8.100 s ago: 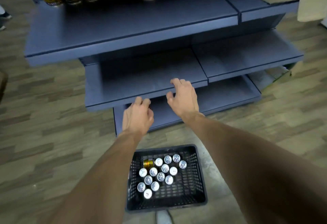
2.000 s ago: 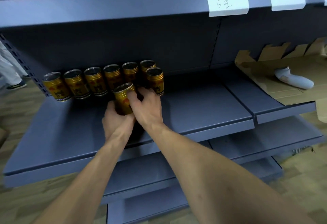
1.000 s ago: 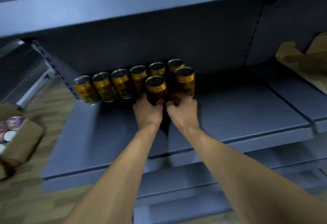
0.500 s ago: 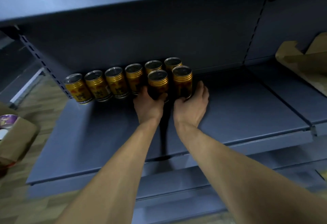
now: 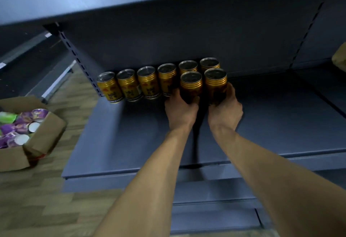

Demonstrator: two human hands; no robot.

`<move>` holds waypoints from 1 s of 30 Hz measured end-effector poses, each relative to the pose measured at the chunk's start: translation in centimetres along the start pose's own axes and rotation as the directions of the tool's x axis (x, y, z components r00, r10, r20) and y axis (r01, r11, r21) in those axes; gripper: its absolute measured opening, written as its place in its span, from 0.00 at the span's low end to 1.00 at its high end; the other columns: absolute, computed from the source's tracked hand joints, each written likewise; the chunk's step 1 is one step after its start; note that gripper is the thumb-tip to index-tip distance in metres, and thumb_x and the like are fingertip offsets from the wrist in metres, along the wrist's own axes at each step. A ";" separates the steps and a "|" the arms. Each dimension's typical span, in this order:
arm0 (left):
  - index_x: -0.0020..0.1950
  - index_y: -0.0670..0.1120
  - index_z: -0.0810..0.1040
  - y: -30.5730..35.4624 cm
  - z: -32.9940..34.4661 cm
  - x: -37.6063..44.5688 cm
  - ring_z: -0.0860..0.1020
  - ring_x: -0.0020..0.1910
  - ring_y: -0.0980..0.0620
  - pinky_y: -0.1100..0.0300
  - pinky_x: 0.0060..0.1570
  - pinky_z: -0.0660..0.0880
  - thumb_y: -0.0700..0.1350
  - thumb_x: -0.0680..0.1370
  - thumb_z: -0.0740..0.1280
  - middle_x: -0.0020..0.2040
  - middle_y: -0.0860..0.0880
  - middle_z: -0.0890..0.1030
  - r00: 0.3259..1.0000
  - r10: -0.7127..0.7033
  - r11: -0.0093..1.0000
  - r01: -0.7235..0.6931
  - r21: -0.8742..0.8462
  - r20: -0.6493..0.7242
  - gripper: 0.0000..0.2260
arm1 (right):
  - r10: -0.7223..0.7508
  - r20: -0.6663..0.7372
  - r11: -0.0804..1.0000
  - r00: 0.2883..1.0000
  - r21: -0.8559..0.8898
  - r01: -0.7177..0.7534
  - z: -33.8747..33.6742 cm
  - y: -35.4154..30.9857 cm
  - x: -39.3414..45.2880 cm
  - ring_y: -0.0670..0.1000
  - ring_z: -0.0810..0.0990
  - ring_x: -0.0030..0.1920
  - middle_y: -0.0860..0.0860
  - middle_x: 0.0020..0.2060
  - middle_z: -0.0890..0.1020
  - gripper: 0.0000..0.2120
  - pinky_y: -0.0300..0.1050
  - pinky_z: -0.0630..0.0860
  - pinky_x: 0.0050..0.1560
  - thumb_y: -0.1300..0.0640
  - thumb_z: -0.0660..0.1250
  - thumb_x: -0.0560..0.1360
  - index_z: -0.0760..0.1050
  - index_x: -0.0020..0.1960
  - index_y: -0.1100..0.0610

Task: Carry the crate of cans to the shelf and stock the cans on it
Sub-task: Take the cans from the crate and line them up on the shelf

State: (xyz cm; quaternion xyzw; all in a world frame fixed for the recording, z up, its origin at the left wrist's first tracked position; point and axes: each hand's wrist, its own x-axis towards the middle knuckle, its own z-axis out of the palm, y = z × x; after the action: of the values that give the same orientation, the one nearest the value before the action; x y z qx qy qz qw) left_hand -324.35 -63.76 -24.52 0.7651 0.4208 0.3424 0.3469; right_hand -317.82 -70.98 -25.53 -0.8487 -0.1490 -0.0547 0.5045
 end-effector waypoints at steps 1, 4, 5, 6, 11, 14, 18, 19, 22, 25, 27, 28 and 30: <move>0.61 0.45 0.76 -0.3 0.0 0.2 0.75 0.63 0.49 0.67 0.55 0.64 0.48 0.74 0.74 0.61 0.48 0.80 1.000 0.006 1.000 -0.006 -0.001 -0.004 0.18 | 0.000 -0.002 1.000 1.000 0.005 0.000 0.1 -0.2 0.0 0.61 0.81 0.56 0.56 0.55 0.83 0.24 0.49 0.75 0.54 0.63 0.67 0.75 0.70 0.70 0.52; 0.62 0.44 0.75 -1.2 0.3 0.5 0.75 0.63 0.48 0.61 0.60 0.68 0.48 0.74 0.73 0.62 0.47 0.79 0.999 0.037 0.999 -0.037 0.000 -0.006 0.19 | 0.004 0.004 1.000 1.000 -0.006 -0.004 0.4 -0.4 -0.3 0.60 0.81 0.56 0.56 0.56 0.83 0.26 0.49 0.75 0.54 0.64 0.67 0.74 0.69 0.71 0.52; 0.64 0.44 0.75 -1.3 0.5 0.4 0.75 0.64 0.47 0.58 0.62 0.68 0.48 0.74 0.73 0.62 0.47 0.79 0.999 0.050 0.999 -0.050 0.016 -0.005 0.20 | 0.010 0.010 1.000 1.000 -0.011 -0.010 0.4 -0.4 -0.3 0.60 0.81 0.57 0.56 0.56 0.83 0.27 0.49 0.75 0.55 0.65 0.68 0.74 0.69 0.71 0.52; 0.64 0.44 0.74 -1.4 0.7 0.5 0.74 0.64 0.47 0.56 0.64 0.69 0.48 0.75 0.72 0.63 0.46 0.78 0.998 0.061 0.998 -0.060 0.026 -0.006 0.20 | 0.016 0.014 1.000 1.000 -0.013 -0.015 0.4 -0.3 -0.2 0.60 0.81 0.58 0.56 0.57 0.83 0.28 0.49 0.75 0.56 0.65 0.68 0.74 0.68 0.72 0.52; 0.62 0.44 0.76 -1.4 0.4 1.1 0.76 0.62 0.46 0.56 0.61 0.71 0.47 0.74 0.72 0.61 0.46 0.80 0.997 0.083 0.996 -0.083 0.035 0.003 0.18 | 0.011 0.090 1.000 0.996 0.009 -0.011 1.0 -0.5 0.2 0.60 0.78 0.62 0.56 0.64 0.79 0.31 0.50 0.74 0.59 0.61 0.70 0.73 0.65 0.74 0.54; 0.65 0.44 0.71 -1.6 0.0 0.4 0.77 0.61 0.43 0.54 0.56 0.74 0.48 0.73 0.71 0.61 0.45 0.79 0.998 0.058 0.992 -0.059 0.108 0.019 0.22 | 0.005 0.135 0.998 0.991 0.055 -0.013 0.9 -0.5 -0.3 0.59 0.67 0.73 0.58 0.75 0.66 0.40 0.52 0.67 0.71 0.59 0.71 0.72 0.55 0.79 0.58; 0.69 0.49 0.68 -1.8 -1.4 -2.4 0.77 0.60 0.43 0.51 0.56 0.75 0.50 0.73 0.68 0.62 0.46 0.78 0.996 0.091 0.989 -0.090 0.117 -0.001 0.25 | 0.032 0.064 0.997 0.997 0.073 -0.036 -1.3 0.0 -2.1 0.60 0.69 0.70 0.60 0.72 0.68 0.33 0.50 0.67 0.68 0.63 0.67 0.74 0.60 0.77 0.61; 0.69 0.50 0.69 -1.9 -2.0 -3.3 0.76 0.61 0.43 0.50 0.57 0.75 0.51 0.73 0.67 0.62 0.46 0.78 0.994 0.113 0.985 -0.112 0.128 0.002 0.24 | -0.002 0.064 0.998 0.998 0.061 -0.002 -1.9 0.0 -3.1 0.60 0.72 0.67 0.60 0.69 0.72 0.29 0.50 0.70 0.65 0.63 0.66 0.74 0.65 0.74 0.61; 0.74 0.47 0.67 -2.1 -3.9 -5.8 0.72 0.66 0.41 0.48 0.62 0.71 0.54 0.75 0.65 0.69 0.43 0.73 0.987 0.157 0.966 -0.159 0.206 0.024 0.28 | -0.172 0.060 0.985 0.983 0.037 0.170 -3.5 0.0 -6.5 0.61 0.77 0.59 0.60 0.56 0.80 0.20 0.53 0.73 0.60 0.62 0.65 0.73 0.75 0.65 0.61; 0.75 0.43 0.65 -2.5 -5.9 -9.4 0.68 0.70 0.41 0.49 0.66 0.67 0.53 0.77 0.62 0.72 0.41 0.69 0.981 0.180 0.941 -0.191 0.280 0.067 0.29 | -0.258 -0.002 0.964 0.966 -0.064 0.257 -5.1 0.8 -10.2 0.60 0.75 0.59 0.58 0.55 0.80 0.18 0.56 0.71 0.61 0.60 0.66 0.71 0.77 0.61 0.58; 0.69 0.42 0.72 -3.2 -7.2 -12.9 0.72 0.64 0.41 0.48 0.62 0.70 0.52 0.76 0.62 0.66 0.42 0.74 0.962 0.270 0.914 -0.271 0.302 0.045 0.24 | -0.298 -0.067 0.948 0.952 -0.134 0.287 -6.3 2.1 -13.3 0.58 0.74 0.54 0.55 0.51 0.78 0.12 0.54 0.70 0.55 0.59 0.65 0.70 0.77 0.54 0.56; 0.64 0.43 0.75 -4.0 -7.8 -14.8 0.73 0.60 0.42 0.49 0.57 0.71 0.51 0.76 0.62 0.61 0.43 0.76 0.945 0.327 0.896 -0.312 0.316 0.006 0.20 | -0.318 -0.071 0.941 0.945 -0.149 0.305 -6.8 3.2 -15.0 0.57 0.74 0.51 0.54 0.48 0.77 0.09 0.53 0.70 0.52 0.59 0.64 0.70 0.76 0.50 0.56; 0.55 0.44 0.78 -5.9 -8.8 -18.6 0.75 0.51 0.44 0.50 0.48 0.72 0.49 0.75 0.62 0.51 0.46 0.77 0.922 0.384 0.881 -0.346 0.323 -0.058 0.13 | -0.334 -0.014 0.935 0.942 -0.131 0.330 -7.6 5.6 -18.3 0.56 0.75 0.47 0.52 0.42 0.77 0.05 0.53 0.69 0.49 0.59 0.63 0.71 0.74 0.47 0.56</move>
State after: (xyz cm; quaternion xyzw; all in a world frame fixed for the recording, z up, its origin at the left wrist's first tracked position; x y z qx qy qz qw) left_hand -341.62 -75.62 -29.05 0.8531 0.3368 0.3775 0.1274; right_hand -333.05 -83.74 -30.95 -0.8405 -0.2772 -0.1637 0.4357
